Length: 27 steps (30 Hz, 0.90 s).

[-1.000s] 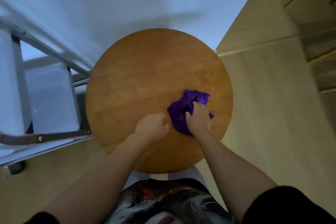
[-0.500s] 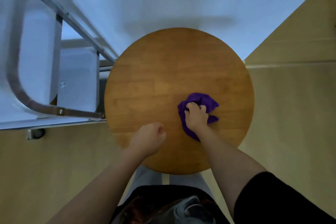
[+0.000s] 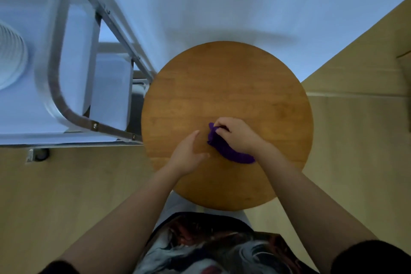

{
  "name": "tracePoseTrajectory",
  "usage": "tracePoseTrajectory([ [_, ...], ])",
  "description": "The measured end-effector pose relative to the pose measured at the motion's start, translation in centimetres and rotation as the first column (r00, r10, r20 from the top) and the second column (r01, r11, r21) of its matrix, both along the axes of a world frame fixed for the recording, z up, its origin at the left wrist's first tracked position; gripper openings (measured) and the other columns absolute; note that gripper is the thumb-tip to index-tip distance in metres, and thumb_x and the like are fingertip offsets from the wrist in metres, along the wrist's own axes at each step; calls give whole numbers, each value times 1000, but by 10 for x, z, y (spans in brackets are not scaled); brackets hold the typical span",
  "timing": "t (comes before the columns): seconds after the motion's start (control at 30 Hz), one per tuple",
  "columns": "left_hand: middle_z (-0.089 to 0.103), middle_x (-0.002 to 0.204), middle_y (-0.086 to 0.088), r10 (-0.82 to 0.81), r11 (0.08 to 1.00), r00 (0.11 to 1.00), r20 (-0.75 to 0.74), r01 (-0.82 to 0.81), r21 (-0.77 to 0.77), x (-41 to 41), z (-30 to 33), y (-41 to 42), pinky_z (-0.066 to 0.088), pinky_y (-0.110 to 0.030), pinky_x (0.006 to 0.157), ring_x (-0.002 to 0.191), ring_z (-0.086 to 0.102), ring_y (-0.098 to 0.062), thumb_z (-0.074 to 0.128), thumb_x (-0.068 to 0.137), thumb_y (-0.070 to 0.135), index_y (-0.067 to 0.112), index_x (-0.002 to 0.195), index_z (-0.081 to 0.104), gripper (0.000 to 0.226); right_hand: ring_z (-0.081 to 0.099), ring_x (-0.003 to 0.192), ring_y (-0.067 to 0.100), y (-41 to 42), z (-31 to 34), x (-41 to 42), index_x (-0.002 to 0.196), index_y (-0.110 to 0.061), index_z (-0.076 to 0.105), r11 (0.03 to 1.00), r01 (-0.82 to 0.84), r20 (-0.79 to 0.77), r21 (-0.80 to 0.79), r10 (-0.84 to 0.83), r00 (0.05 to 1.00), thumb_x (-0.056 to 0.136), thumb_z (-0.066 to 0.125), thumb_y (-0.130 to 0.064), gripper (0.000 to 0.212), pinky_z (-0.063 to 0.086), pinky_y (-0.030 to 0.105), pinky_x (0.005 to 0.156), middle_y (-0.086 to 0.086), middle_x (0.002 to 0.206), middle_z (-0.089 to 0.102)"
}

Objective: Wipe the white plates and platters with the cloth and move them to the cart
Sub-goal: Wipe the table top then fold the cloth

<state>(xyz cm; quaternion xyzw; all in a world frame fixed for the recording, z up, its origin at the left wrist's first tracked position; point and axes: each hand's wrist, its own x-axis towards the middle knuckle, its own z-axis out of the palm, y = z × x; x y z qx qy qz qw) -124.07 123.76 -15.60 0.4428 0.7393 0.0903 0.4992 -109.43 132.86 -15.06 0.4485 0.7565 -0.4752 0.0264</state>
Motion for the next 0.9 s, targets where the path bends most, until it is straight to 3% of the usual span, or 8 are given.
tracePoseTrajectory([
  [0.07,49,139,-4,-20,994,993,117,7,108,-1,12,9,37,-41,107,128,45,-21,65,88,21,17,139,41,56,54,81,9,3,32,-2,91,-22,60,999,-41,-34,19,42,999,98,42,-19,19,39,18,63,-10,88,58],
  [0.17,65,95,-1,-53,969,982,182,7,246,-9,35,22,51,-40,83,91,61,-22,57,92,15,21,98,59,9,56,80,0,8,76,-9,90,-24,63,995,-39,-100,97,49,994,97,45,-20,20,42,12,64,-15,86,61],
  [0.3,60,72,7,-64,928,998,17,53,370,-43,63,36,43,-30,61,70,57,-17,52,95,29,28,77,56,18,58,72,3,16,115,-12,86,-31,57,981,57,-114,187,-36,993,97,45,-27,18,45,15,57,-13,81,62],
  [0.43,54,65,7,-156,818,933,-325,306,487,-75,104,43,43,-28,57,62,53,-13,58,87,44,26,69,50,27,58,68,8,15,132,-4,82,-28,57,980,35,-24,198,-31,999,92,51,-43,18,42,19,58,-9,77,62],
  [0.53,49,61,7,-119,688,903,-413,375,621,-80,137,51,36,-22,52,58,48,-13,63,84,38,25,64,41,33,60,66,6,11,139,-1,87,-25,61,989,-83,76,123,74,994,86,61,-43,19,48,21,59,-7,76,64],
  [0.63,40,58,10,-119,606,843,-524,480,634,-86,161,55,26,-19,50,54,38,-7,64,83,39,27,59,32,42,60,70,13,15,148,5,91,-18,65,981,-85,151,175,59,987,91,58,-36,19,46,23,60,-1,78,65],
  [0.77,39,56,11,-113,593,847,-519,477,649,-100,177,58,23,-20,49,51,35,-4,65,82,46,27,59,31,44,57,56,12,17,167,14,73,-15,59,960,93,9,262,-99,995,91,57,-40,30,42,24,53,-3,63,61],
  [0.9,48,62,10,-268,717,809,-523,530,452,-121,176,57,28,-19,49,56,45,-4,60,86,46,29,67,37,35,55,58,13,17,180,12,68,-15,54,885,300,-118,358,-275,954,82,65,-44,35,42,22,51,-1,65,57],
])
